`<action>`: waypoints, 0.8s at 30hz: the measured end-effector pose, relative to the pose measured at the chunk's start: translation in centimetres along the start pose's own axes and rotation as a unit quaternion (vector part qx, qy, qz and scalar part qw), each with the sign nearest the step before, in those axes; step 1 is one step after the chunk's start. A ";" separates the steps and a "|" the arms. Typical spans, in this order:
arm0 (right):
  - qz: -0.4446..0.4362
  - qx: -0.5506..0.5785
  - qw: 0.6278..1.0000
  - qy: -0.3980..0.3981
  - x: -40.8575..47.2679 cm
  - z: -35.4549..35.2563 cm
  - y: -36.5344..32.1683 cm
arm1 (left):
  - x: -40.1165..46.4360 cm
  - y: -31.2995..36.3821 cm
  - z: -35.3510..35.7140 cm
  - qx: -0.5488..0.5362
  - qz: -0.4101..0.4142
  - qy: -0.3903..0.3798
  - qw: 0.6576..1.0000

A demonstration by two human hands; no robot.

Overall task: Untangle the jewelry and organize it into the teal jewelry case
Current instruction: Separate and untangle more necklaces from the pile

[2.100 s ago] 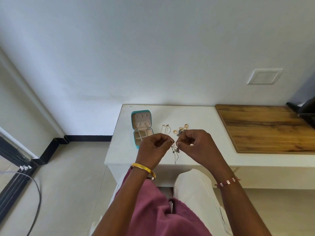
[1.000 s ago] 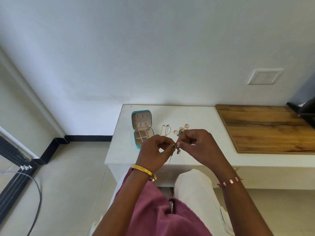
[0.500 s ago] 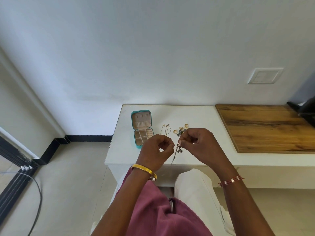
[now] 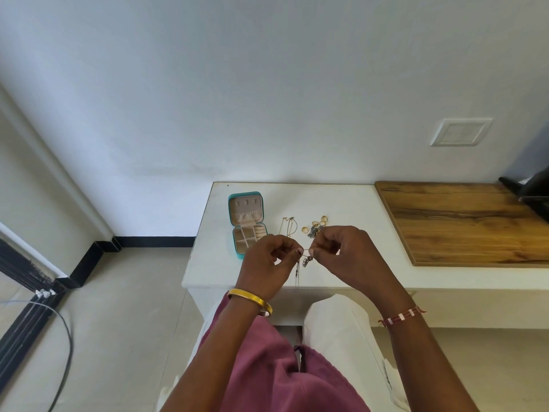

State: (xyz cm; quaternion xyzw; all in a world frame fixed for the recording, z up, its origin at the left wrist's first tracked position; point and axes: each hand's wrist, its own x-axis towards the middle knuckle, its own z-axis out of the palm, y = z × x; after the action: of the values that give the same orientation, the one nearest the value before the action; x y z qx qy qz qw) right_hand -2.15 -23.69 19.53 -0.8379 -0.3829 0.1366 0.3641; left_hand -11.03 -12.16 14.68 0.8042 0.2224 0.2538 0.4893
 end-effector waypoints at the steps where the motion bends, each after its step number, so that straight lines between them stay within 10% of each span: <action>1: 0.000 -0.008 1.000 -0.002 0.0 0.1 0.1 | 0.0 0.0 -0.1 0.008 0.004 -0.004 1.000; 16: -0.096 -0.161 0.982 0.028 -0.2 1.5 -0.4 | 0.1 0.6 -0.1 -0.160 -0.082 -0.093 0.979; 24: -0.151 -0.169 0.973 -0.028 -0.4 1.5 -2.0 | 0.2 1.0 -0.5 -0.477 -0.282 -0.080 0.828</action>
State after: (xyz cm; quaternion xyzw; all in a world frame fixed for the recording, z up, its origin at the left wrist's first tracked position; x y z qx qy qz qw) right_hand -4.22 -22.35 19.87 -0.8155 -0.5331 0.0365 0.2224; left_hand -11.08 -12.19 15.81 0.3902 0.2507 0.1144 0.8785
